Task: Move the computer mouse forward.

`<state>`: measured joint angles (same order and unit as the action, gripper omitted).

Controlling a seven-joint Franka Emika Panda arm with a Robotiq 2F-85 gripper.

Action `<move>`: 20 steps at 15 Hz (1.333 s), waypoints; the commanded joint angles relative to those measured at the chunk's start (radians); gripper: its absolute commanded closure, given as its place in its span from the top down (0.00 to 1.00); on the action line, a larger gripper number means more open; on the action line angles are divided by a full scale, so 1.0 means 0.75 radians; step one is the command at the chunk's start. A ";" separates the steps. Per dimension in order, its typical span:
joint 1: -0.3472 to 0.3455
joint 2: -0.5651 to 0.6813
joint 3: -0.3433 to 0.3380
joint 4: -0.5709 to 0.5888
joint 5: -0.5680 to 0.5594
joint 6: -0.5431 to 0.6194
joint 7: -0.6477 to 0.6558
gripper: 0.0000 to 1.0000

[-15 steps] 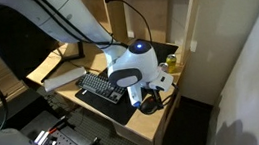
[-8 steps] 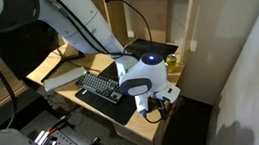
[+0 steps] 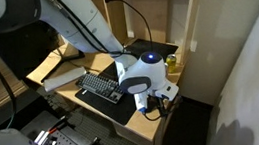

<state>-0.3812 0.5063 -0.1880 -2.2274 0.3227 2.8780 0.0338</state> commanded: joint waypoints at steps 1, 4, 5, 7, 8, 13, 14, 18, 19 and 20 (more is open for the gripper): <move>-0.009 -0.003 0.007 -0.001 -0.019 -0.001 0.015 1.00; -0.013 -0.005 0.017 -0.002 -0.022 -0.002 -0.002 1.00; -0.006 0.004 0.019 0.001 -0.025 0.004 0.002 1.00; 0.003 0.014 0.035 -0.004 -0.029 0.001 -0.001 1.00; 0.030 0.032 0.015 0.000 -0.048 0.005 0.024 1.00; 0.130 0.109 -0.117 0.029 -0.163 -0.018 0.172 1.00; 0.134 0.113 -0.126 0.029 -0.173 -0.021 0.187 1.00; 0.084 0.055 -0.095 0.012 -0.142 -0.027 0.173 1.00; 0.056 0.013 -0.081 0.002 -0.122 -0.023 0.160 1.00; 0.040 -0.026 -0.079 -0.010 -0.108 -0.021 0.152 1.00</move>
<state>-0.3006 0.5572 -0.2681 -2.2199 0.2173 2.8761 0.1653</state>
